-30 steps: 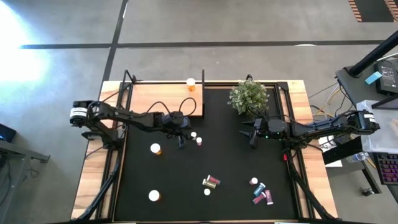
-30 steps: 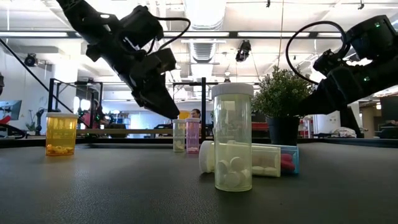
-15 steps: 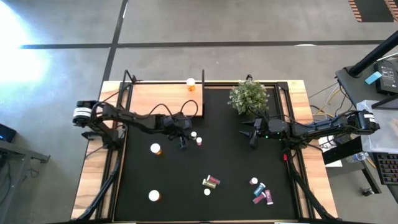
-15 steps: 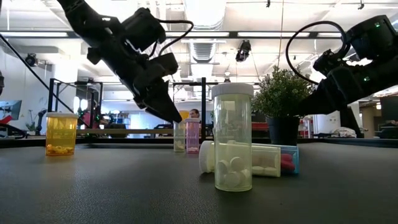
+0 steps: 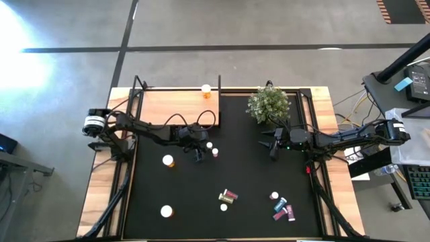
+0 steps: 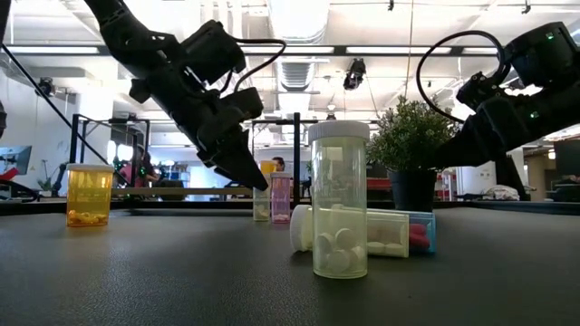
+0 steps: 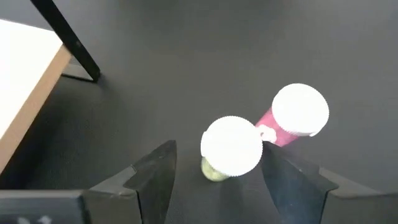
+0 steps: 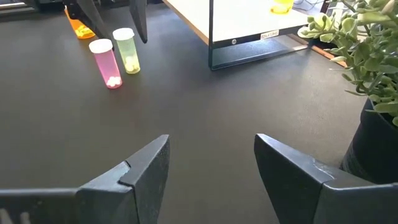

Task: Pick and place medicine bottles onto shelf by color
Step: Put the top yellow medicine bottle on the shelf

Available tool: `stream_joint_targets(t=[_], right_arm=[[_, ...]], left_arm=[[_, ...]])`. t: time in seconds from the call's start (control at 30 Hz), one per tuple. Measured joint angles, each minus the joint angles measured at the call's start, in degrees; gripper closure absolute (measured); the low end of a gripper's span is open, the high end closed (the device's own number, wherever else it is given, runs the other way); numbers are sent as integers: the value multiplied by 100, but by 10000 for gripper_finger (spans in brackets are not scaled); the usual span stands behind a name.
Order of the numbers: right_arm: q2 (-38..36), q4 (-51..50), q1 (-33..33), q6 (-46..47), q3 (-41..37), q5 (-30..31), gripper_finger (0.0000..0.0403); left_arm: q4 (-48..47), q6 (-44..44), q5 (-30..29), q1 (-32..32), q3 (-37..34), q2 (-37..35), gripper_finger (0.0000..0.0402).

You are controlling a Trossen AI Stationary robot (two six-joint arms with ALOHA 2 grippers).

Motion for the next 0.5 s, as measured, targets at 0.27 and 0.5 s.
stream_joint_targets(t=[0.27,0.5], right_arm=[[0,0,1,0,0,0,179],[0,0,1,0,0,1,179]], left_arm=[[17,-4,0,0,0,-5,212],[20,-24,0,0,0,-7,262]])
